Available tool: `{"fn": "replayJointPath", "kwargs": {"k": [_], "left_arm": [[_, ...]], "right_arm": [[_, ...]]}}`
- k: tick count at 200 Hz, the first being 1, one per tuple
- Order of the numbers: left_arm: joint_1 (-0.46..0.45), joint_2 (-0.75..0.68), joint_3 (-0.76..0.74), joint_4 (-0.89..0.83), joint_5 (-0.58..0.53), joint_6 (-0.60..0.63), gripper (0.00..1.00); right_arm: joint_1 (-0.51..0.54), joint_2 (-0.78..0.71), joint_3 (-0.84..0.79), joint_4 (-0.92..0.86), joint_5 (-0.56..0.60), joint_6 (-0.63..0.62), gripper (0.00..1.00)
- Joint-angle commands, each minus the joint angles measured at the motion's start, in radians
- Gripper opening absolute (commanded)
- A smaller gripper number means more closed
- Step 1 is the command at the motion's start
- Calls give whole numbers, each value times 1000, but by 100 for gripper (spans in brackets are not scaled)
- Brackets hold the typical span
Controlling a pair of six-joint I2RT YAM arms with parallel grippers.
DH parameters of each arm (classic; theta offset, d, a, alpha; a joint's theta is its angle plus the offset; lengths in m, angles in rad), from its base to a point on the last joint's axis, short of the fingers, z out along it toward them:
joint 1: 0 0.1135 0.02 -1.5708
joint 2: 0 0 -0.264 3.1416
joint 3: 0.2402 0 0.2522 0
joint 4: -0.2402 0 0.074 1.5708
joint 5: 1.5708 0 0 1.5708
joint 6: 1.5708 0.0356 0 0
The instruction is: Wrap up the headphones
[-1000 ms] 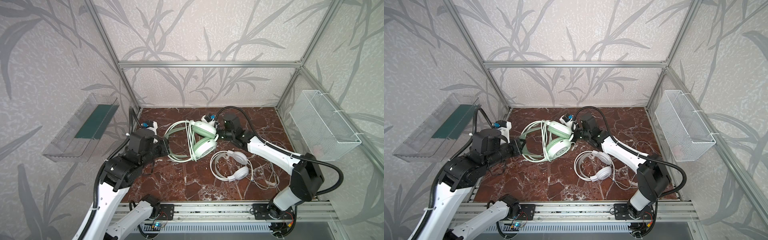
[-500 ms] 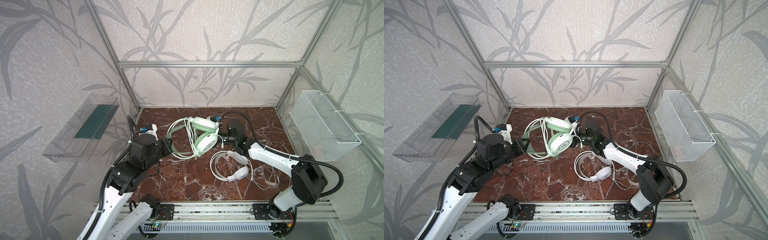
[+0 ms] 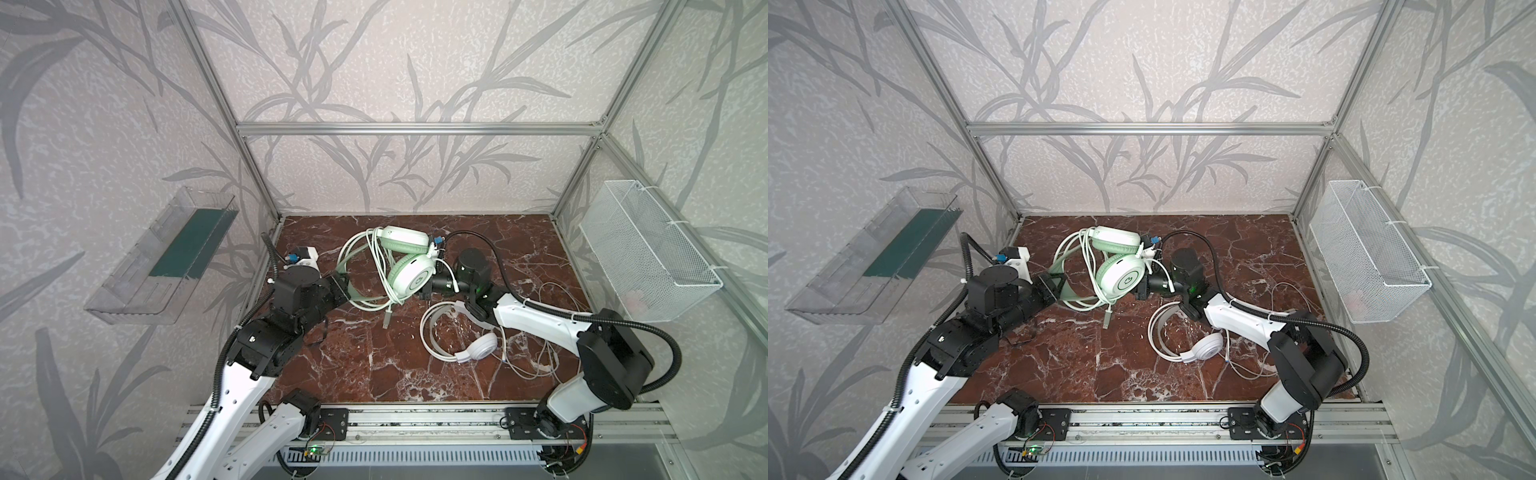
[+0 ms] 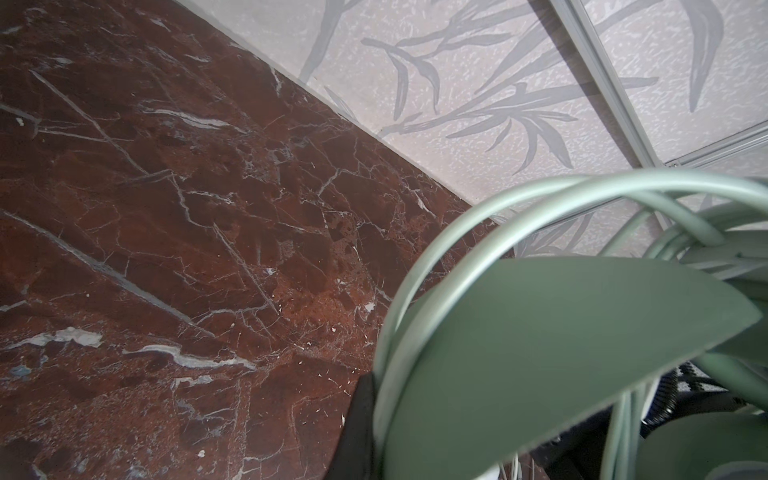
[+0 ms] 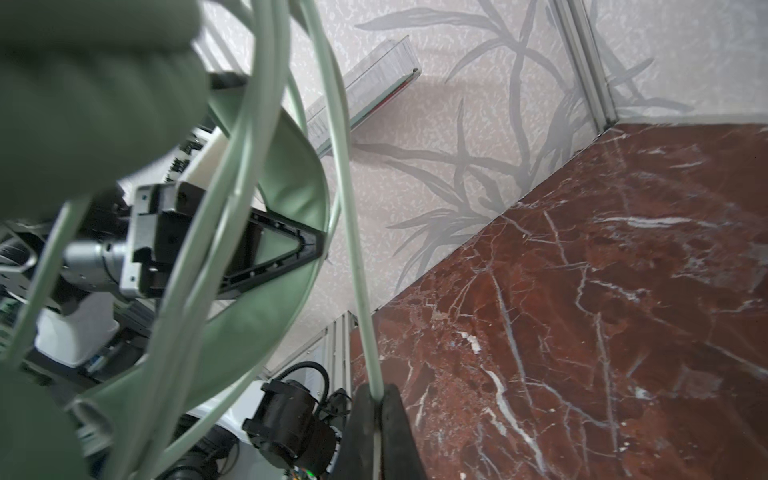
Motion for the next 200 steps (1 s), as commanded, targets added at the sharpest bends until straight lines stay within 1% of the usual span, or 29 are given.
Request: {"fn": "replayJointPath", "kwargs": {"k": [1, 20, 33, 43, 56, 80, 106, 123, 145, 164, 186, 200], "left_arm": [[7, -7, 8, 271, -87, -105, 0], [7, 5, -3, 284, -98, -100, 0], [7, 10, -13, 289, -113, -88, 0], [7, 12, -26, 294, -130, -82, 0], [7, 18, -53, 310, -155, -65, 0], [7, 44, -103, 341, -215, -30, 0], [9, 116, -134, 394, -286, 13, 0], [15, 180, -141, 446, -319, 30, 0], [33, 270, -113, 496, -318, 33, 0], [68, 343, -93, 525, -303, 20, 0], [127, 419, -93, 548, -275, -28, 0], [152, 472, -82, 556, -290, -30, 0]], "right_arm": [[11, 40, -46, 243, -43, 253, 2], [11, 85, -69, 417, -28, 369, 4], [9, 109, -88, 487, 3, 407, 3], [8, 121, -99, 502, 21, 411, 2], [8, 127, -105, 483, 38, 393, 0], [7, 128, -114, 441, 88, 375, 0], [6, 168, -100, 344, 147, 376, 0], [6, 197, -81, 313, 165, 408, 0], [6, 246, -60, 326, 168, 446, 0], [2, 268, -53, 306, 182, 438, 0], [-9, 282, -44, 233, 218, 414, 0], [-18, 302, -30, 182, 238, 411, 0]]}}
